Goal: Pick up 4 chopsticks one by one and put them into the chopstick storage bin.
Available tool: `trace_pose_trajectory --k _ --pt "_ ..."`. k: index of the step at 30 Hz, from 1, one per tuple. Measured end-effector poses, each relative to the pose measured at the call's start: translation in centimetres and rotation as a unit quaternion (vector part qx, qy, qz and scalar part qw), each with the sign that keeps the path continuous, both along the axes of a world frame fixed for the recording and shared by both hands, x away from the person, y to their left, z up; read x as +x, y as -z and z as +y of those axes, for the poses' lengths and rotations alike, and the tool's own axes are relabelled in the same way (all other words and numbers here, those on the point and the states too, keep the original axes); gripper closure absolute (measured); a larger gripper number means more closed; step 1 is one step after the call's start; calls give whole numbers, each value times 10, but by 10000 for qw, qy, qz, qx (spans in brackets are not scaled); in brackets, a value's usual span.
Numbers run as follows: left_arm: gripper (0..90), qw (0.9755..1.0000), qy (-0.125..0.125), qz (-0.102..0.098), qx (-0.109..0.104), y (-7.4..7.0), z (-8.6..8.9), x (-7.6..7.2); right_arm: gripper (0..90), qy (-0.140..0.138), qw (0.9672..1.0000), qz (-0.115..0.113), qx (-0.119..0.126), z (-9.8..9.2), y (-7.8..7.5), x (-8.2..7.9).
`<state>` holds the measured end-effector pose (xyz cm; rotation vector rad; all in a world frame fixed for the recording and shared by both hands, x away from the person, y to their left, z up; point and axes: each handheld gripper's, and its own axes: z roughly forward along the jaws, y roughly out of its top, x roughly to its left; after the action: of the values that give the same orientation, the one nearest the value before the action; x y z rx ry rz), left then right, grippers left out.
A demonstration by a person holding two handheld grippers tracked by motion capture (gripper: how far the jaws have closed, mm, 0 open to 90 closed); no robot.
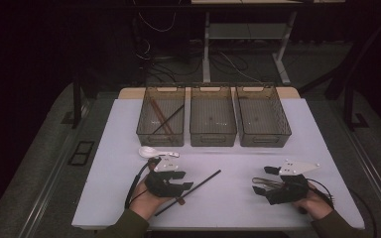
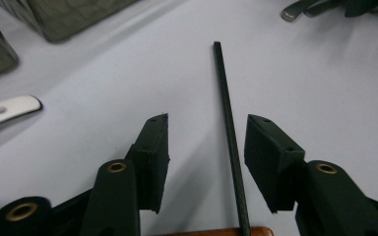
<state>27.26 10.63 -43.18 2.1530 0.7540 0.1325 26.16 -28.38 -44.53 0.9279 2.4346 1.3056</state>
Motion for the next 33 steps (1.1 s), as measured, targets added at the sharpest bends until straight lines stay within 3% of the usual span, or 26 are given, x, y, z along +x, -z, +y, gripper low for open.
trace_pose_trajectory --k 3,5,12,33 --pt "561 9999 76 107 75 3 -3 -1 156 -3 10000 15 7 0 0 0" --pt "583 9993 225 128 257 5 -6 0 156 5 10000 21 5 0 0 0" --pt "636 9977 456 259 426 12 -15 -1 156 -12 10000 11 0 0 0 0" --pt "827 9971 451 210 578 12 -18 -1 156 -25 10000 30 -19 1 1 0"
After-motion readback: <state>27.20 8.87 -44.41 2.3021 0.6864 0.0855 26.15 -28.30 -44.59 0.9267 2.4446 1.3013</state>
